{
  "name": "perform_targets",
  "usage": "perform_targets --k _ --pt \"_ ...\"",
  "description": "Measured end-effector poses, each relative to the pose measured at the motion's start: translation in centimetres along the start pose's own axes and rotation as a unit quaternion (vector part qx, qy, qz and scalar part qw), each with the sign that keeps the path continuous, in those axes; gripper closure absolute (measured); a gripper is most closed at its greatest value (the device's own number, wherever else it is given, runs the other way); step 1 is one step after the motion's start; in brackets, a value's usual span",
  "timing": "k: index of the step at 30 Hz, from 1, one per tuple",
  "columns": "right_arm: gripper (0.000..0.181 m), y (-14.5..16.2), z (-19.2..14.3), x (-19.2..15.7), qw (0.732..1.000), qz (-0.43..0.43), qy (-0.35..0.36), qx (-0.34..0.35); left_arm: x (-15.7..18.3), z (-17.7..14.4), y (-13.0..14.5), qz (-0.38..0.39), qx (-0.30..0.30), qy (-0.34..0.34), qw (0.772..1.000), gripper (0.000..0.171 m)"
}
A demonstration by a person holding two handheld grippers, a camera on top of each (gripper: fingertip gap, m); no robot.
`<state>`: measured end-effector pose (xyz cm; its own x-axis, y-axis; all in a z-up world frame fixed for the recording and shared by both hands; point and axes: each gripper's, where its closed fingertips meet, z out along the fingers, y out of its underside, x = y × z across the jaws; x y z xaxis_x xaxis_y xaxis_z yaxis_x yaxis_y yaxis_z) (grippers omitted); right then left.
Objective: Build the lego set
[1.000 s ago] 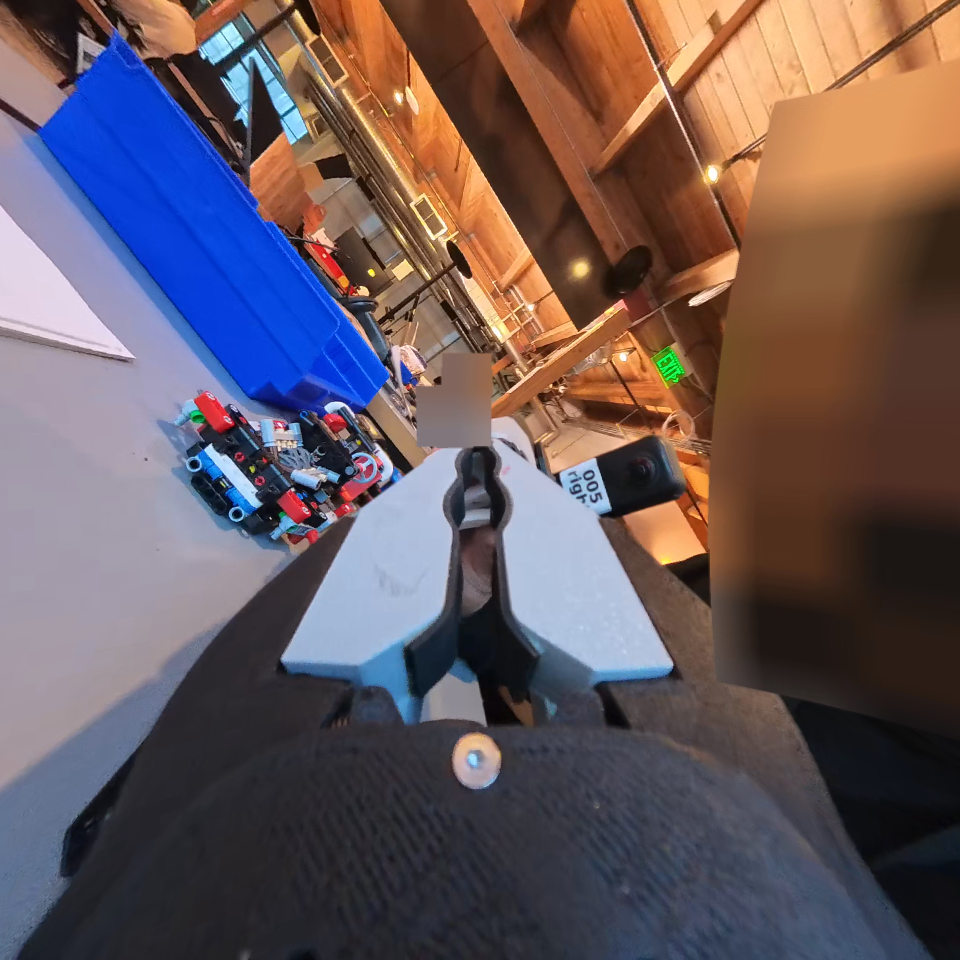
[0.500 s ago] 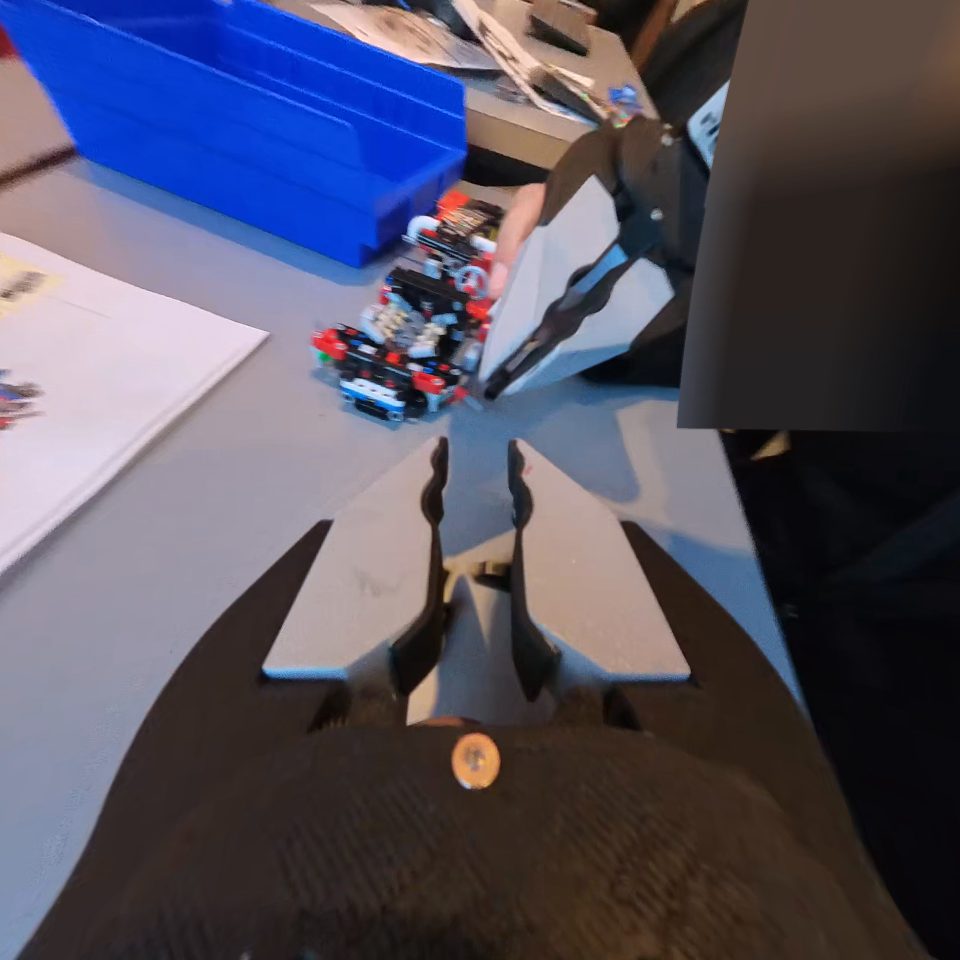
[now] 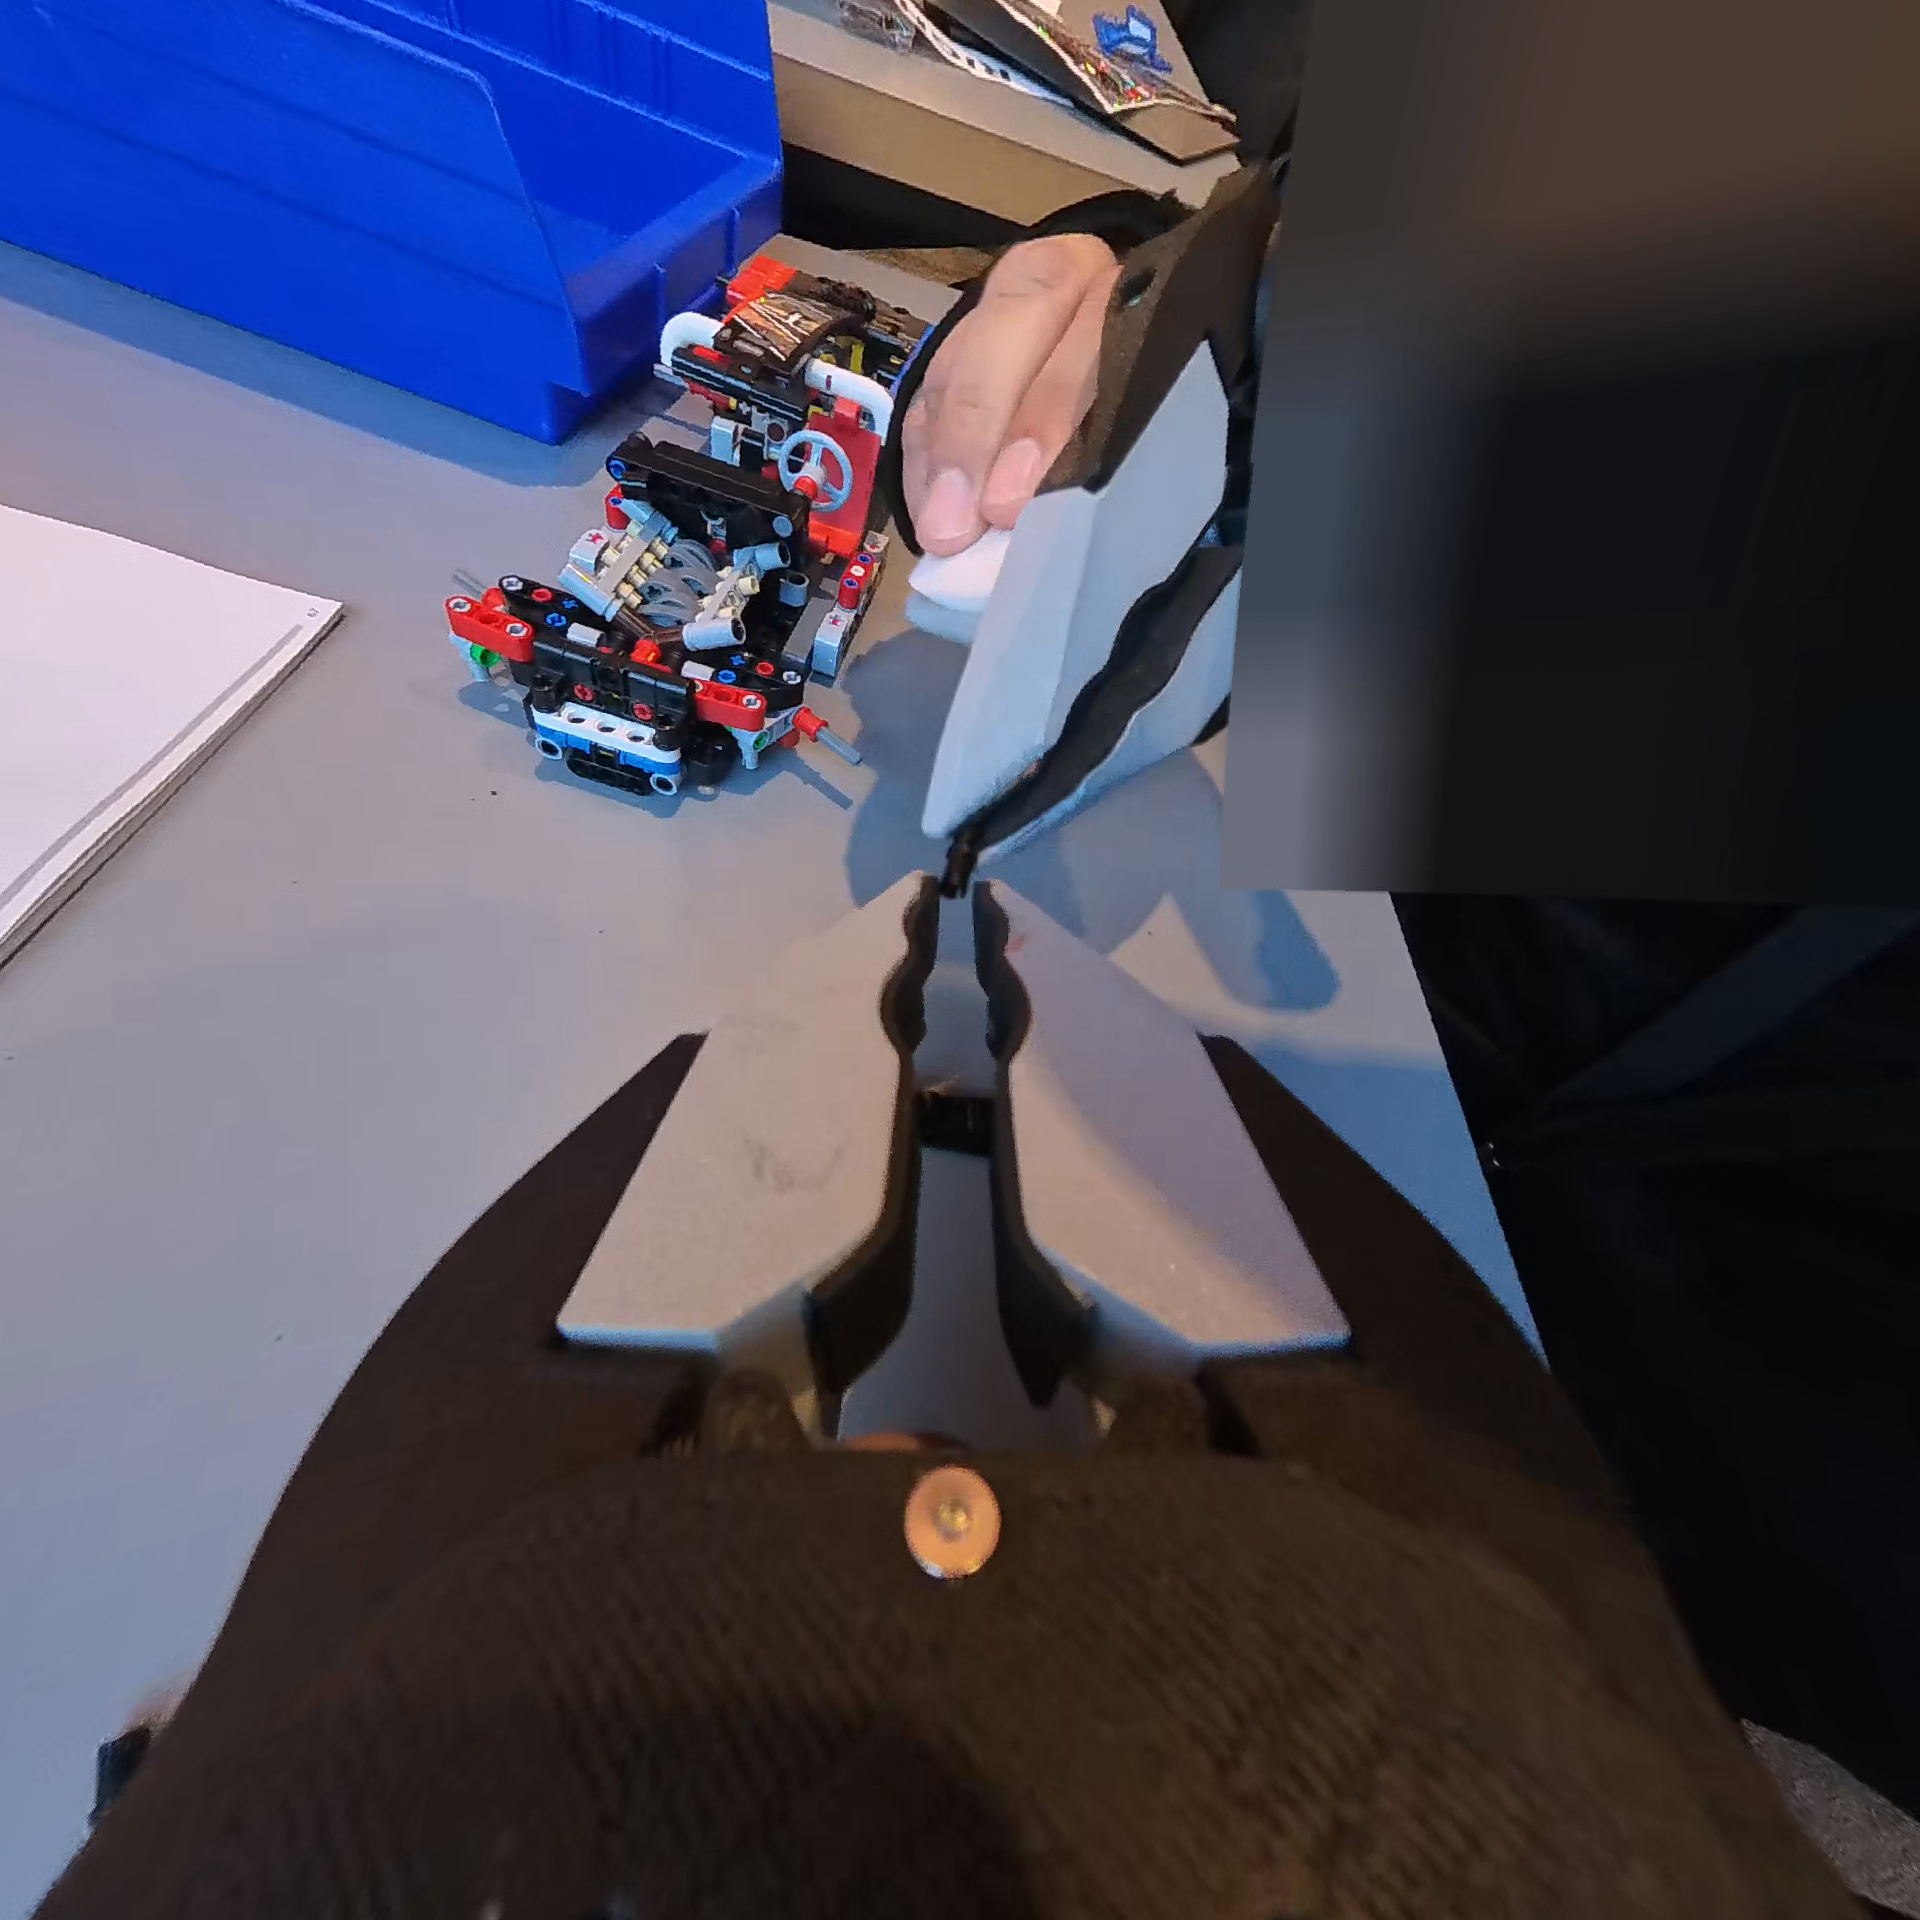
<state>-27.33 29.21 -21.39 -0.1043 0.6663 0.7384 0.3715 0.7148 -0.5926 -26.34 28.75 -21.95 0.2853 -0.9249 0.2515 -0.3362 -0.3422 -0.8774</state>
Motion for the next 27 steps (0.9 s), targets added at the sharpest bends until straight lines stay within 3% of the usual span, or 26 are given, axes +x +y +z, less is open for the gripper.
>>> perform_targets --k 7,10,12,15,21,27 --pt "0.181 0.2 0.1 -0.3 1.0 -0.01 0.0 -0.008 0.0 0.1 0.1 0.019 -0.003 -0.01 1.0 0.17" --pt "0.181 -0.2 -0.1 0.3 0.995 0.093 -0.015 0.034 0.0 -0.3 -0.9 0.102 0.015 -0.052 0.993 0.171" --pt "0.178 -1.1 -0.8 0.9 0.972 0.209 -0.058 0.093 0.0 -0.6 -1.4 0.193 0.017 -0.106 0.975 0.171" --pt "0.179 -1.6 -1.9 2.3 0.935 0.308 -0.088 0.15 0.5 -0.5 -2.0 0.249 0.022 -0.137 0.958 0.17" --pt "0.173 -1.8 -1.8 1.6 0.946 0.275 -0.09 0.144 0.8 -0.9 -2.7 0.257 0.05 -0.14 0.955 0.17" --pt "0.177 -2.1 -1.5 1.2 0.949 0.268 -0.091 0.141 0.9 -0.6 -2.5 0.284 0.038 -0.154 0.946 0.17"
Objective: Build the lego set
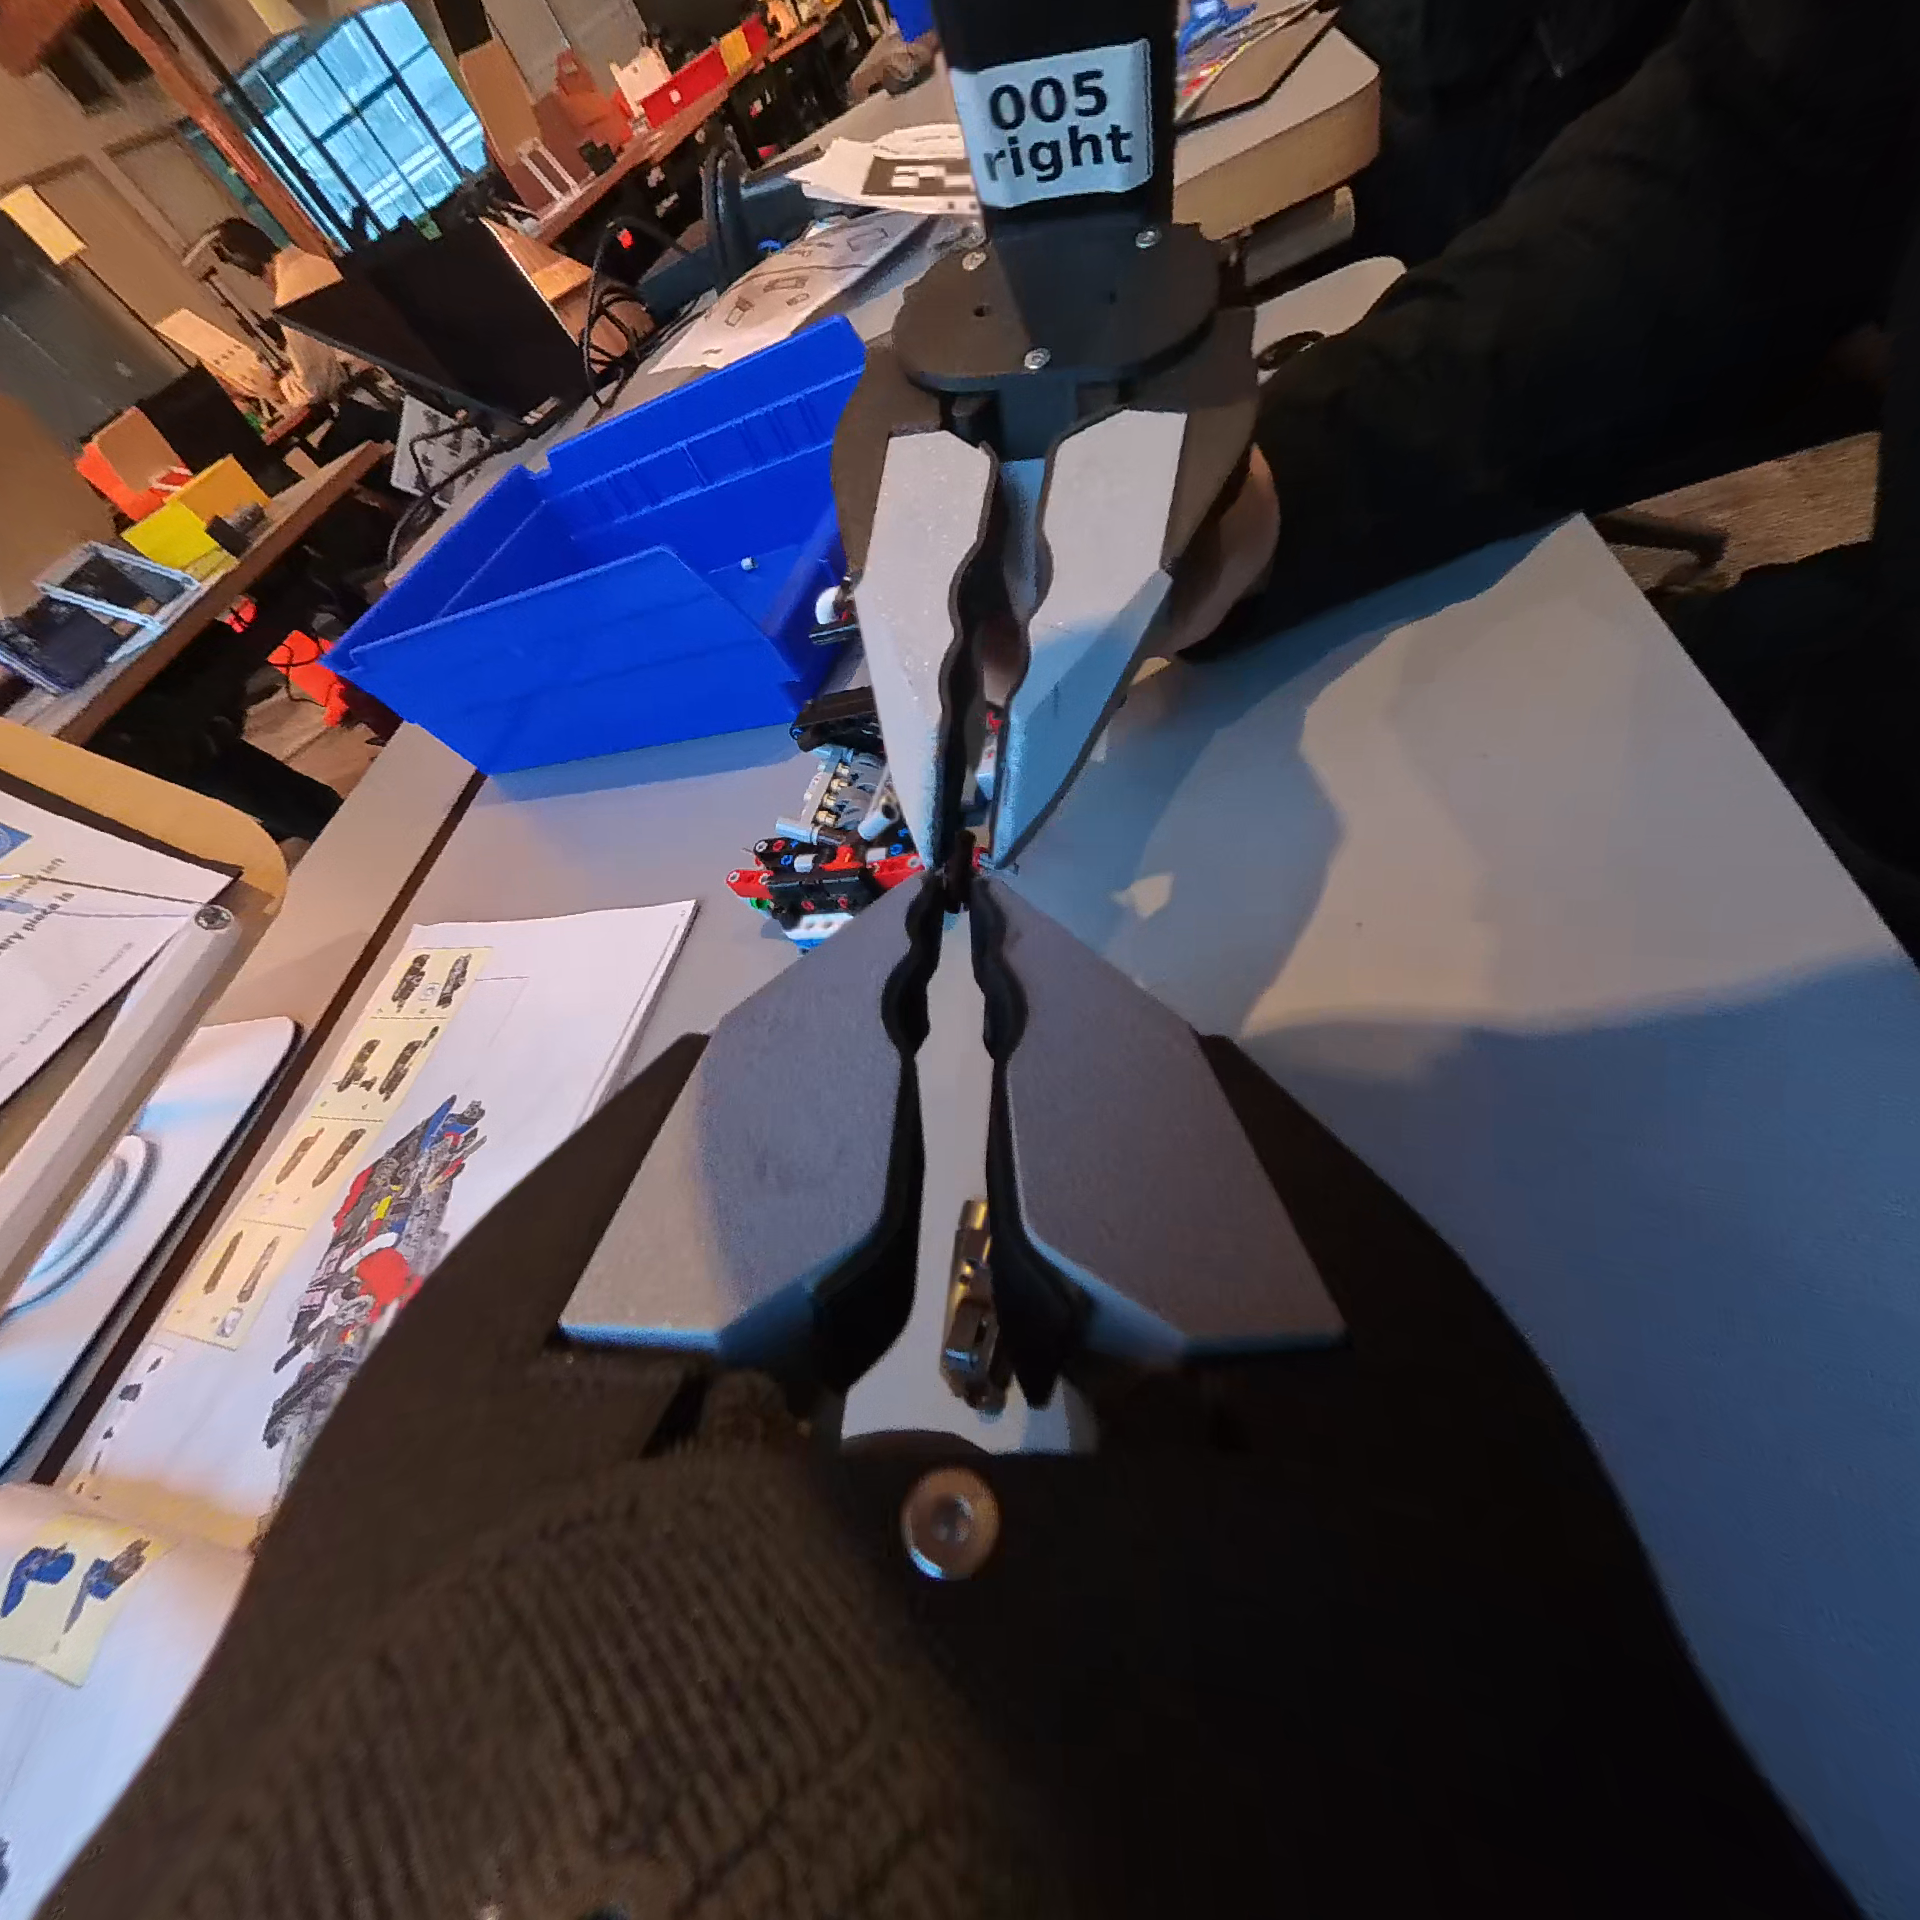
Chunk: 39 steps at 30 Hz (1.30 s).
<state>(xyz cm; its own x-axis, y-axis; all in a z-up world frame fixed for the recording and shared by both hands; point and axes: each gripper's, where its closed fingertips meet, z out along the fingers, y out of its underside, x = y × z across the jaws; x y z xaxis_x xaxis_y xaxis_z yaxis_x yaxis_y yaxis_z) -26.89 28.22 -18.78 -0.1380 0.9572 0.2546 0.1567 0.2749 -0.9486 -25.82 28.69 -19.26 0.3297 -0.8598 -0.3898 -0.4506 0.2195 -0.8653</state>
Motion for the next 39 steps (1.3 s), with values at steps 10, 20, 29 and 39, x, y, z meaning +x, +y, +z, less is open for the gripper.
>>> perform_targets --k 10,20,29,39 --pt "0.181 -0.1 -0.2 -0.1 1.0 -0.007 -0.005 0.002 0.6 0.1 0.2 -0.028 -0.004 0.028 0.999 0.164" --pt "0.181 1.8 0.4 -0.8 0.996 -0.062 -0.004 -0.056 1.5 0.6 2.1 -0.089 -0.052 0.083 0.991 0.169" --pt "0.18 3.0 0.7 -0.8 0.99 -0.103 0.01 -0.098 1.5 1.0 3.3 -0.078 -0.086 0.076 0.99 0.17" --pt "0.18 1.2 0.2 -0.4 0.999 -0.009 -0.01 -0.031 0.9 0.8 1.8 -0.056 -0.041 0.046 0.997 0.17"
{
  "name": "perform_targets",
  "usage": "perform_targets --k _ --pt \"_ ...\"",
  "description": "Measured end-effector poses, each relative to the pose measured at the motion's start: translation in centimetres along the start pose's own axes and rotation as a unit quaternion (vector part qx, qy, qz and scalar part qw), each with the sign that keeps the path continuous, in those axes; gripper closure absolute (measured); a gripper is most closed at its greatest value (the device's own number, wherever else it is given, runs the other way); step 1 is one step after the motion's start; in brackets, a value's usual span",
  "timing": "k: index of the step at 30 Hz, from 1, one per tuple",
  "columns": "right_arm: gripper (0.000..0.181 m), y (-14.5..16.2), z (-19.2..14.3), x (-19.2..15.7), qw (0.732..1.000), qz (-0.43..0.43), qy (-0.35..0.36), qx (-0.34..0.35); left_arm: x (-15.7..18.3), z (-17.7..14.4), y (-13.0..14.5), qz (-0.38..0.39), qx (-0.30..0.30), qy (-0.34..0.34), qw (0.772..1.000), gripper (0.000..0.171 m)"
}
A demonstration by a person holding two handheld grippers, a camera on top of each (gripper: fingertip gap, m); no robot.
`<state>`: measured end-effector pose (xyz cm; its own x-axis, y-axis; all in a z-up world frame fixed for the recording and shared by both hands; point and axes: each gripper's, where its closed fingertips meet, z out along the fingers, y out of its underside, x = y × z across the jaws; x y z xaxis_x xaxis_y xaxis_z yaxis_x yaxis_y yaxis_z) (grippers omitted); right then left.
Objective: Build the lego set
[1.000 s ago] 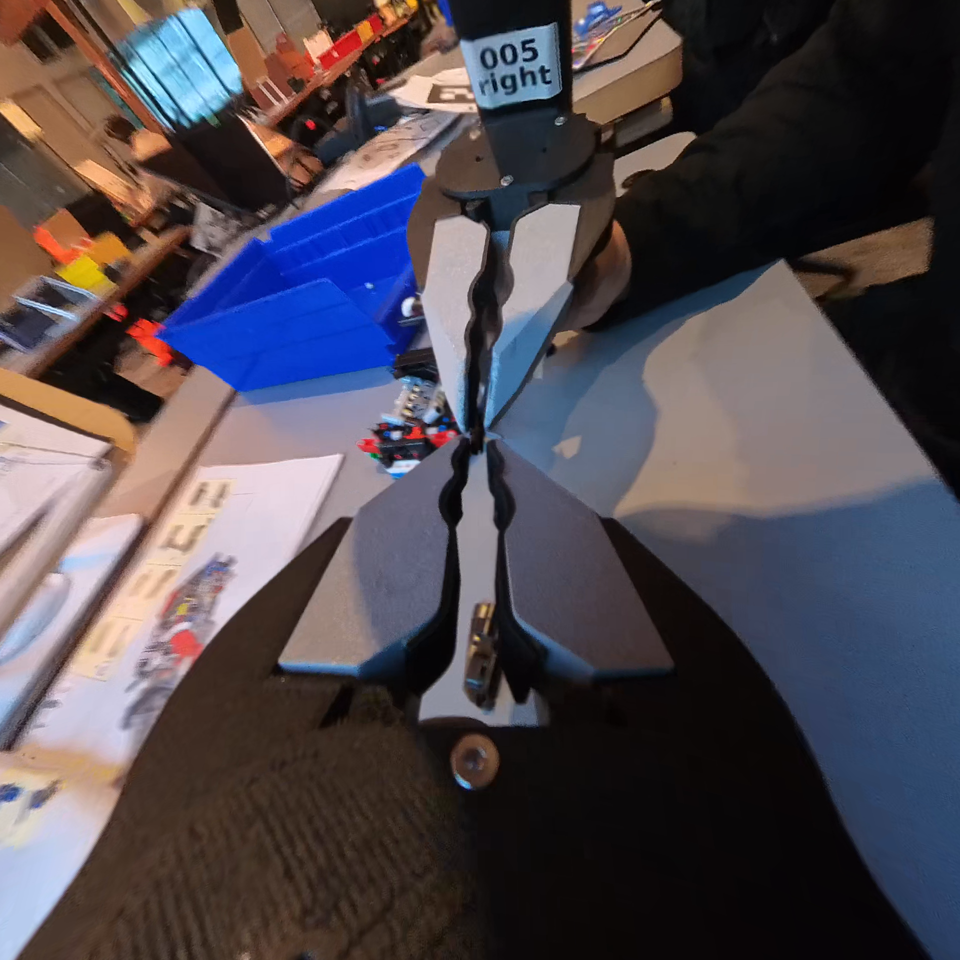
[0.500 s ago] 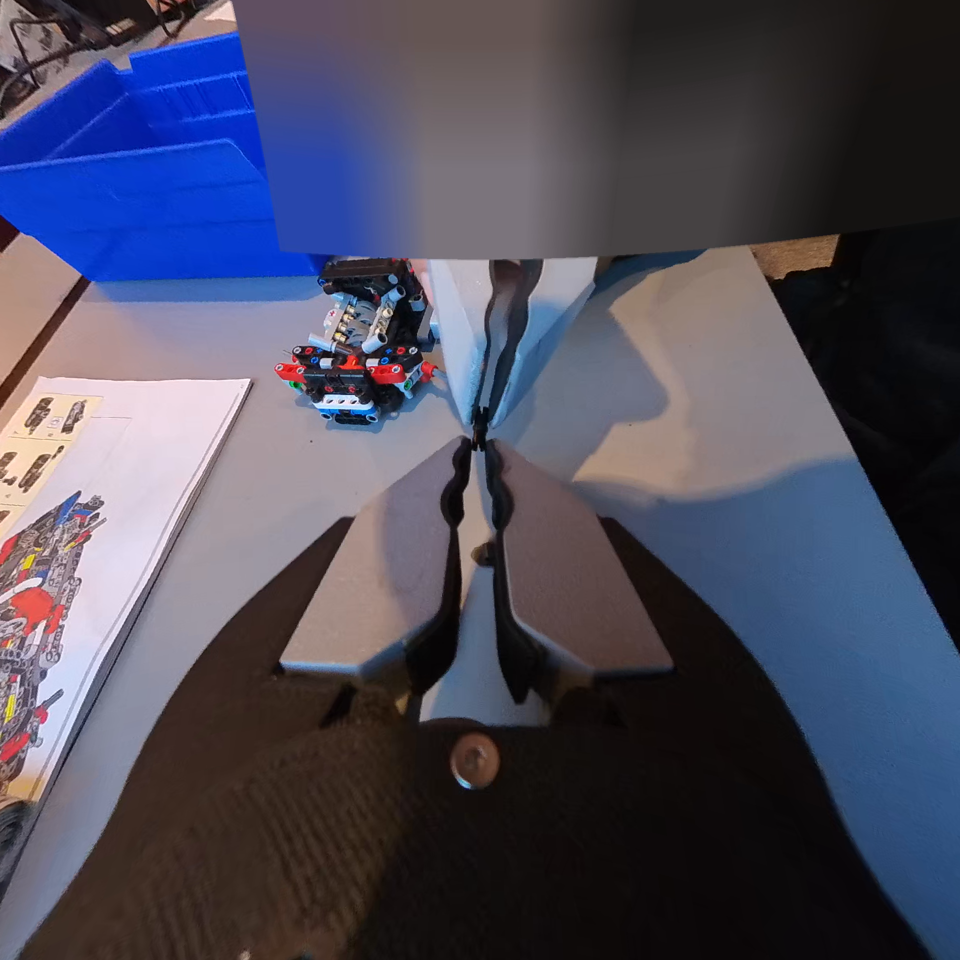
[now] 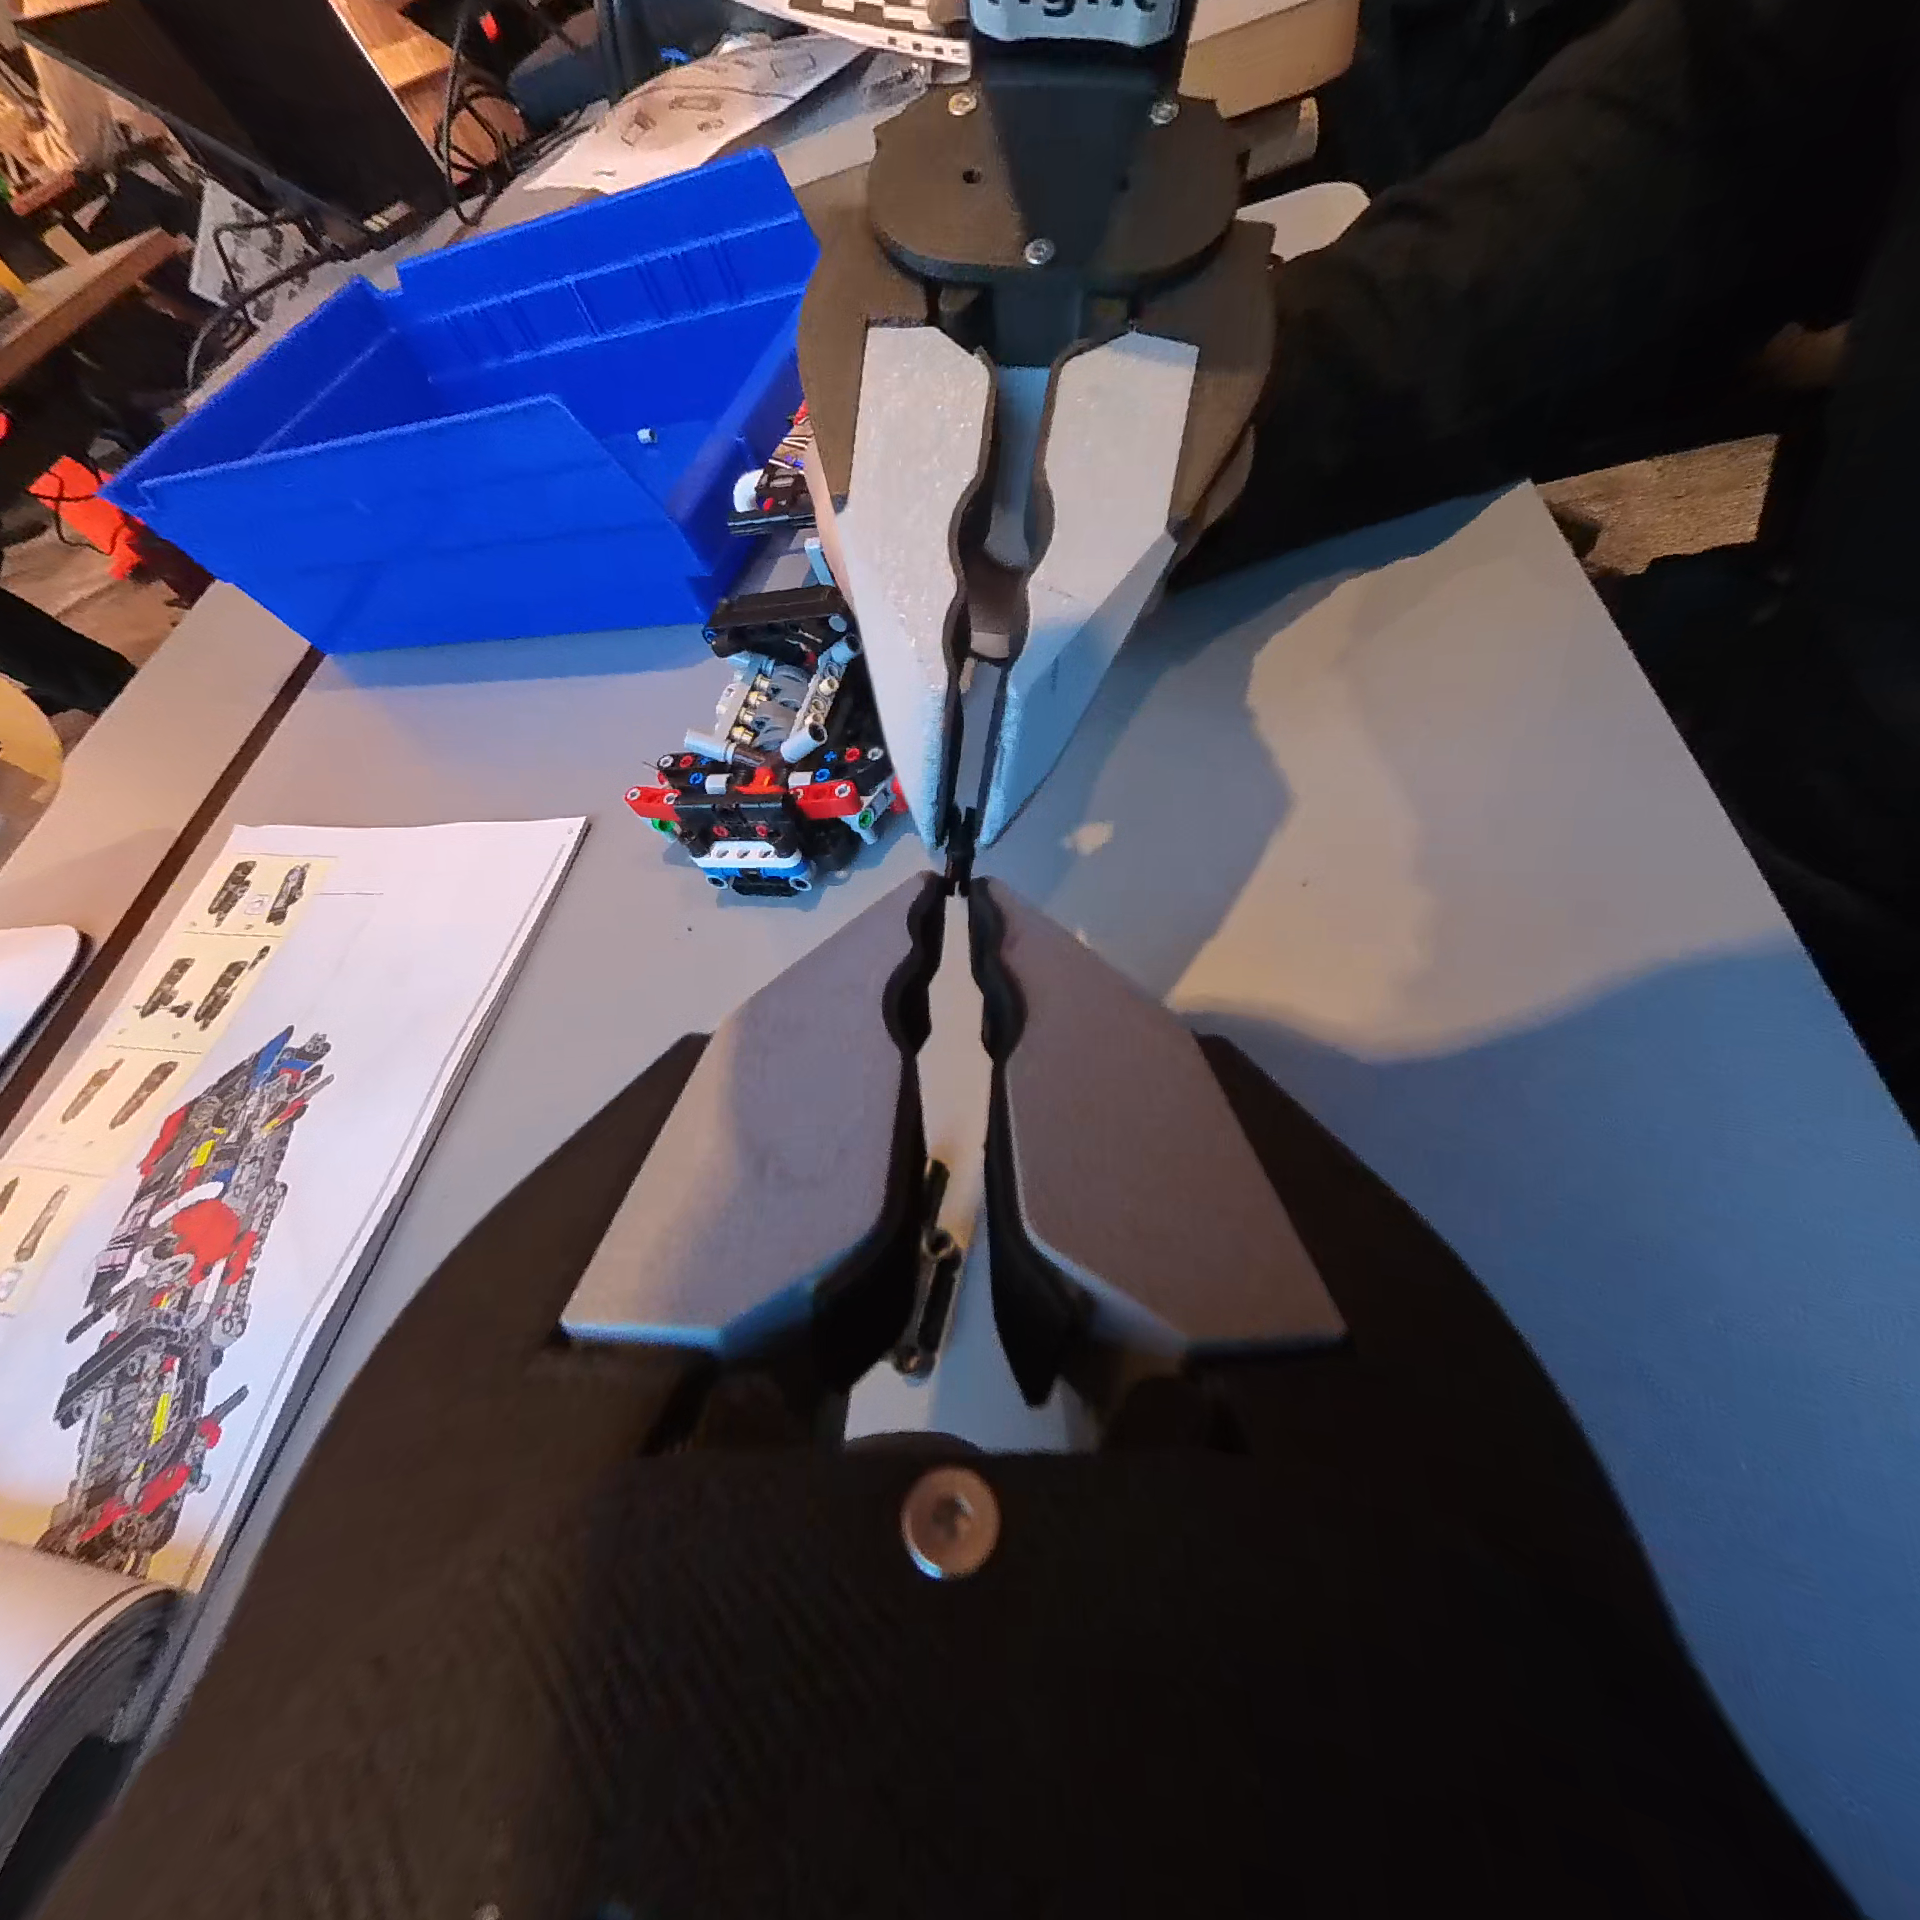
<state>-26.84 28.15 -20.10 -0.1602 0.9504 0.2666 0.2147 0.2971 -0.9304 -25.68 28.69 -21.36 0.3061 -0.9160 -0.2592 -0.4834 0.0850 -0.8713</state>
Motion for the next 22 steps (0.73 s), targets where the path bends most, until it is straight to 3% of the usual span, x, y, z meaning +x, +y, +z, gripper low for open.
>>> perform_targets --k 14,22 --pt "0.181 0.2 0.0 -0.1 0.999 0.033 -0.012 0.004 0.0 0.1 0.1 -0.001 -0.013 -0.009 1.0 0.171" --pt "0.173 -1.0 -0.4 -0.1 0.999 0.013 -0.01 0.034 0.5 -0.2 -0.9 0.002 0.021 0.005 1.0 0.171"
